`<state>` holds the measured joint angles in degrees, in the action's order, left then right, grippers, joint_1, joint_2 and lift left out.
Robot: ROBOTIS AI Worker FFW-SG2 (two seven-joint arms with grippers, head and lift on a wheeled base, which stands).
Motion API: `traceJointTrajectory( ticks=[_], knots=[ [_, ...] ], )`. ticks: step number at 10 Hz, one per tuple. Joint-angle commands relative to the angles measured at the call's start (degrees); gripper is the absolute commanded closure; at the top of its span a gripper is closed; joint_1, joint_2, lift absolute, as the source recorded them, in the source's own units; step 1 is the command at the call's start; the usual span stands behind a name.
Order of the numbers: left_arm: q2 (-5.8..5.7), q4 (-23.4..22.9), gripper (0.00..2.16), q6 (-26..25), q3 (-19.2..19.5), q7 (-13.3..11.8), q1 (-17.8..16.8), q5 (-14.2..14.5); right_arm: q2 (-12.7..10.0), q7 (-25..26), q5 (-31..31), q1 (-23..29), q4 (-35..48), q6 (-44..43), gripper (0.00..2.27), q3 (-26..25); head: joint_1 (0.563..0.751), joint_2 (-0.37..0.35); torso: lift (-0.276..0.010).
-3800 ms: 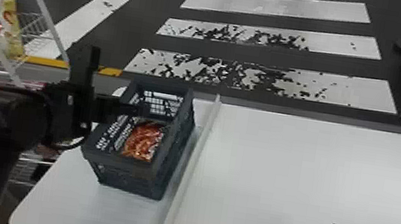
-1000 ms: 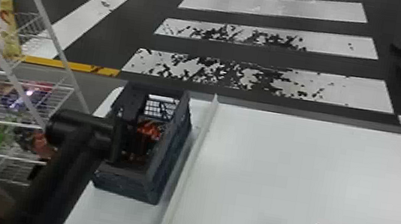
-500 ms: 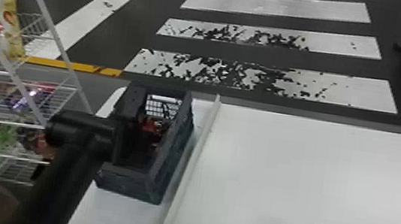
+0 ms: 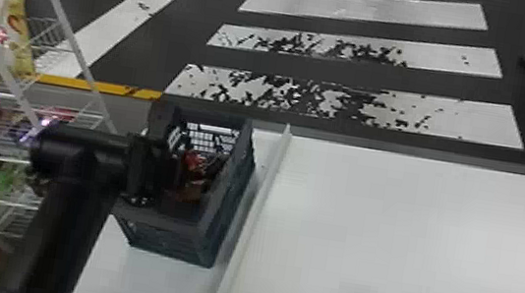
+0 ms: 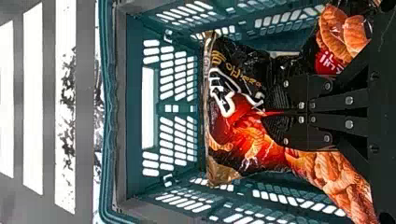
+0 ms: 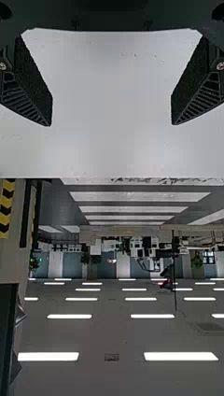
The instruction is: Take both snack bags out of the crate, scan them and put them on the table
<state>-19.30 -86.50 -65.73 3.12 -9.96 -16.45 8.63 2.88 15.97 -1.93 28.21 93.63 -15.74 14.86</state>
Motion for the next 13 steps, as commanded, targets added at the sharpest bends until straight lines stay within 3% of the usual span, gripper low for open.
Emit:
traceJointTrajectory(
  ticks=[1, 5, 6, 13],
  knots=[
    [-0.48, -3.8, 2.14, -3.0, 1.7, -0.1, 1.1, 0.9, -0.1, -0.1, 0.0, -0.1, 0.0, 0.1, 0.04, 0.1, 0.695, 0.269, -0.092],
    [-0.74, -11.3, 2.14, -8.6, 6.0, -0.5, 3.0, 2.4, -0.1, -0.1, 0.2, -0.4, 0.0, 1.3, 0.04, 0.3, 0.695, 0.29, -0.092],
    [-1.18, -12.2, 2.14, -9.1, 6.6, -0.8, 3.0, 2.8, -0.1, 0.0, 0.2, -0.4, 0.0, 1.3, 0.04, 0.3, 0.695, 0.293, -0.092],
    [-1.09, -21.4, 2.14, -9.6, 12.6, -0.6, 6.8, 7.5, -0.1, -0.1, 0.2, -0.4, 0.0, 2.3, 0.04, 0.6, 0.695, 0.308, -0.092]
  ],
)
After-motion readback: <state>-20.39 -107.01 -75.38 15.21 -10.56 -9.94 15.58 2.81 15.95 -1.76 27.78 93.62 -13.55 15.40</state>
